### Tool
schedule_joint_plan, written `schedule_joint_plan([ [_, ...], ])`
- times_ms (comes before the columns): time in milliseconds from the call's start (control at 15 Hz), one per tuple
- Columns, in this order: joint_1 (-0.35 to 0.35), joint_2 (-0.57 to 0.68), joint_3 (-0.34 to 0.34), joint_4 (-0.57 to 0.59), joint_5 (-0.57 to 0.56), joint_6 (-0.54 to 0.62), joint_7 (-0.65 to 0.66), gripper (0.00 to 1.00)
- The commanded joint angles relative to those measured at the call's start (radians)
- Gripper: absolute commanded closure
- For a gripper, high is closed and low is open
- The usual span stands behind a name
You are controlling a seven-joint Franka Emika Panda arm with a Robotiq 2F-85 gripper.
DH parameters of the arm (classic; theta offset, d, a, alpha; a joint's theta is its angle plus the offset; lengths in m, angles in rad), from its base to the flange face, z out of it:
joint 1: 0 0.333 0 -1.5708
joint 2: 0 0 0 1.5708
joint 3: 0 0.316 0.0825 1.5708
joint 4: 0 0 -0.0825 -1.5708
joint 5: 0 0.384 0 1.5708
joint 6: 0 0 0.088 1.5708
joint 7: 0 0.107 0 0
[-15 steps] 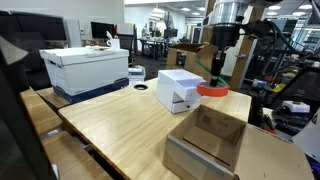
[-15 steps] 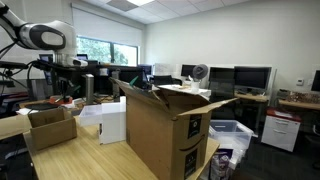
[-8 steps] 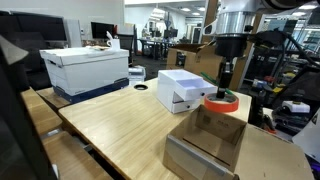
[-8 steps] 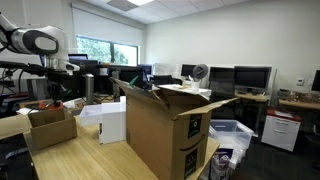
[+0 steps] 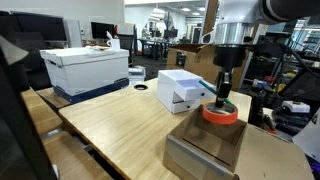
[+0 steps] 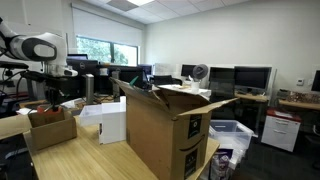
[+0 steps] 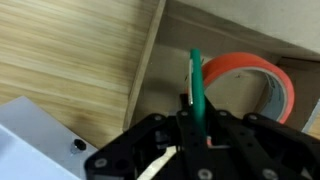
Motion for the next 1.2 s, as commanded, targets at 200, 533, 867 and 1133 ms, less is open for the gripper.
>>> schedule_joint_plan([
  [200,0.008,0.053,0.032,-0.009,0.034,0.074,-0.024,0.96],
  [533,0.013,0.080,0.054,-0.011,0.033,0.109,-0.014,0.96],
  [867,0.020,0.130,0.071,-0.026,0.039,0.206,-0.002,0.95],
  [1133,0.029,0.162,0.086,-0.050,0.057,0.281,0.010,0.95],
])
